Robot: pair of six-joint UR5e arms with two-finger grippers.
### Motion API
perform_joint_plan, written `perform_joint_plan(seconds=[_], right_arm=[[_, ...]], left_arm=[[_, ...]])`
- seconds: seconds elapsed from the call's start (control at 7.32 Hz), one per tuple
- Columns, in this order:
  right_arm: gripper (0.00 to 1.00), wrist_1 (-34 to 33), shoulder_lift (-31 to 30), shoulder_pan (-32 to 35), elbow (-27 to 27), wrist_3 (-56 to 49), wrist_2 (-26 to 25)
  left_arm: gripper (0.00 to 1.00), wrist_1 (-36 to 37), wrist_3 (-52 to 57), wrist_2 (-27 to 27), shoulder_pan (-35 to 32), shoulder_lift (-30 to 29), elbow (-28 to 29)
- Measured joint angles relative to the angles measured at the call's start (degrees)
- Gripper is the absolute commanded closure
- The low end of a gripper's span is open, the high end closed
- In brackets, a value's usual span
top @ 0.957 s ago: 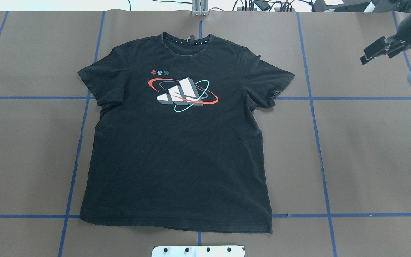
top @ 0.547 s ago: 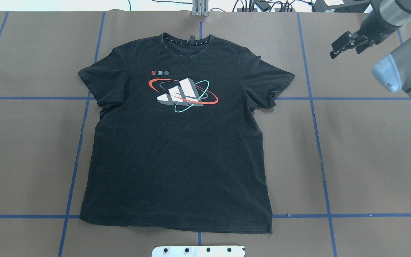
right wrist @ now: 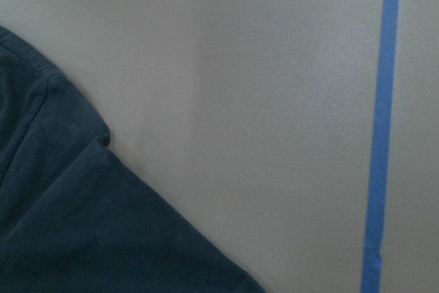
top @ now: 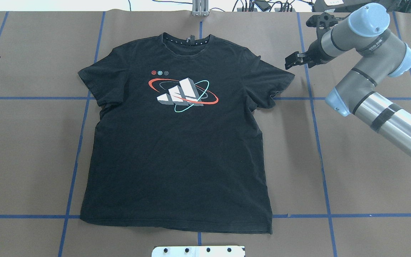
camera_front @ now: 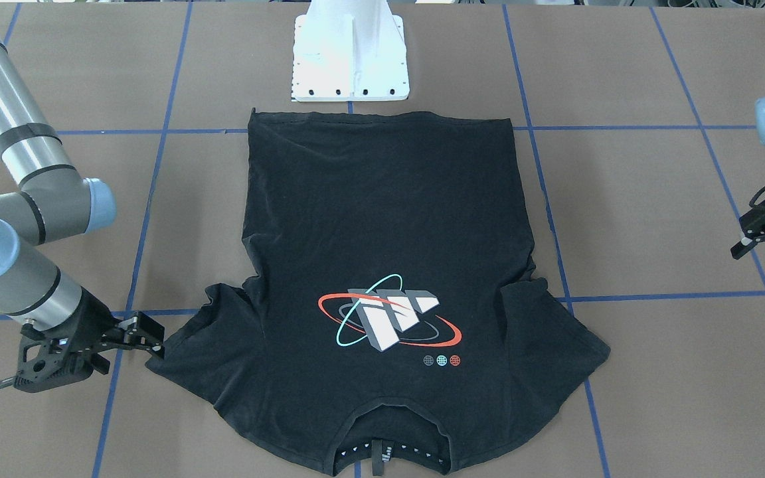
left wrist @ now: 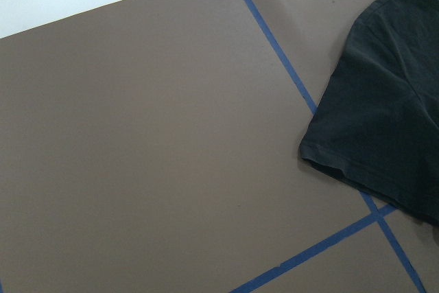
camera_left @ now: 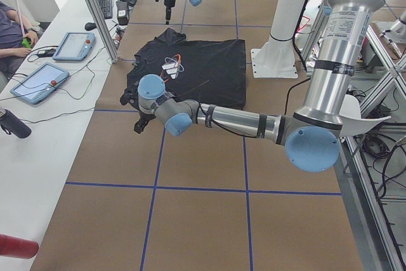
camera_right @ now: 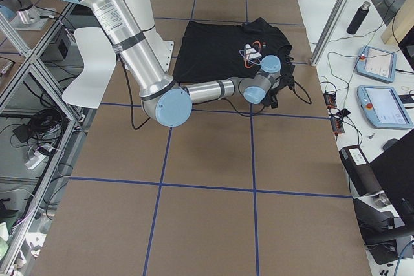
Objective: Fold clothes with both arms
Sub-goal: 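Move the right gripper to the sleeve nearest it and grasp it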
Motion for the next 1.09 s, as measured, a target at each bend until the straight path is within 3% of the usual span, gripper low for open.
perform_joint_plan(seconds=[0.27,0.68,0.96,1.09], right_arm=[[0.19,1.31,0.71,-1.50,-1.81,0.75,-2.09],[0.40,1.48,0.37,-2.70,-2.12,0.64,-3.64],[0.83,1.47,0.22,-2.89,-2.23,0.39,-3.85],[1.00,1.48,0.26,-2.91,-2.24,0.24,-3.77]], left_arm=[[0.00,-0.01,-0.14,0.01,0.23,0.00,0.06],[0.00,-0.01,-0.17,0.01,0.30,0.00,0.29],[0.00,-0.01,-0.13,0.01,0.31,0.00,0.36],[0.00,-0.01,-0.16,0.01,0.31,0.00,0.38]])
